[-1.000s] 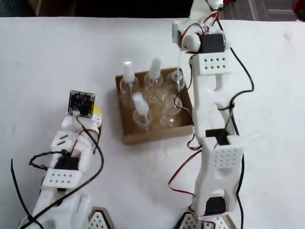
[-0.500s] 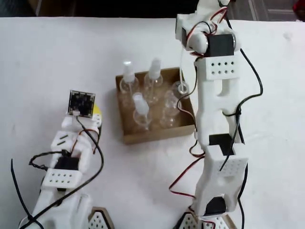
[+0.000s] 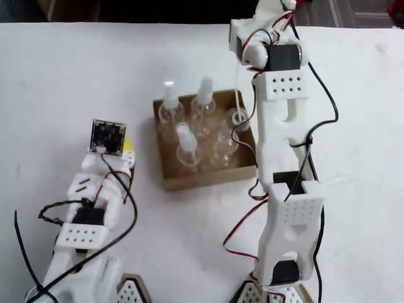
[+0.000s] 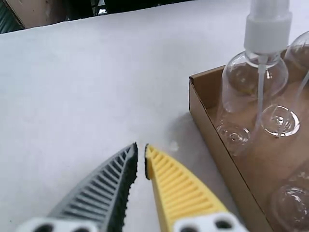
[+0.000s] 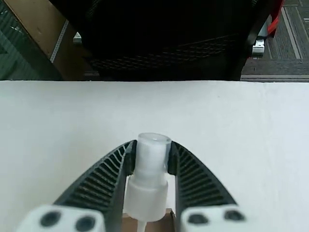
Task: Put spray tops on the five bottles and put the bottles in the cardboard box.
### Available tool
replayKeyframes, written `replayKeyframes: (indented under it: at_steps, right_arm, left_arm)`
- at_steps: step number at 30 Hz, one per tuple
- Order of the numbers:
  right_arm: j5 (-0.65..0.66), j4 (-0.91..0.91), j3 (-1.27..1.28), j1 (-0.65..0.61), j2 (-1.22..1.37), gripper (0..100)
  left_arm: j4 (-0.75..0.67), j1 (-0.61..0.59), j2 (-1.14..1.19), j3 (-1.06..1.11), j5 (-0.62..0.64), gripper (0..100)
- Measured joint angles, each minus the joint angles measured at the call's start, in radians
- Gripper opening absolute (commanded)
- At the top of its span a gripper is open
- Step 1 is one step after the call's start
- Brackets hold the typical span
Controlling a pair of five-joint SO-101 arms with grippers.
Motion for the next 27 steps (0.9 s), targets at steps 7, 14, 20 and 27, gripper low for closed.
replayKeyframes:
  at_steps: [7, 14, 20, 27]
  right_arm:
    - [0.0, -0.109, 0.0, 0.011, 0.002, 1.5]
    - [0.0, -0.143, 0.0, 0.029, 0.006, 1.5]
    - [-0.008, -0.13, 0.0, 0.032, 0.006, 1.5]
    - [-0.009, -0.11, 0.0, 0.031, 0.006, 1.5]
  left_arm:
    - [0.0, 0.0, 0.0, 0.0, 0.0, 3]
    - [0.0, 0.0, 0.0, 0.0, 0.0, 3]
    - [0.0, 0.0, 0.0, 0.0, 0.0, 3]
    - [0.0, 0.0, 0.0, 0.0, 0.0, 3]
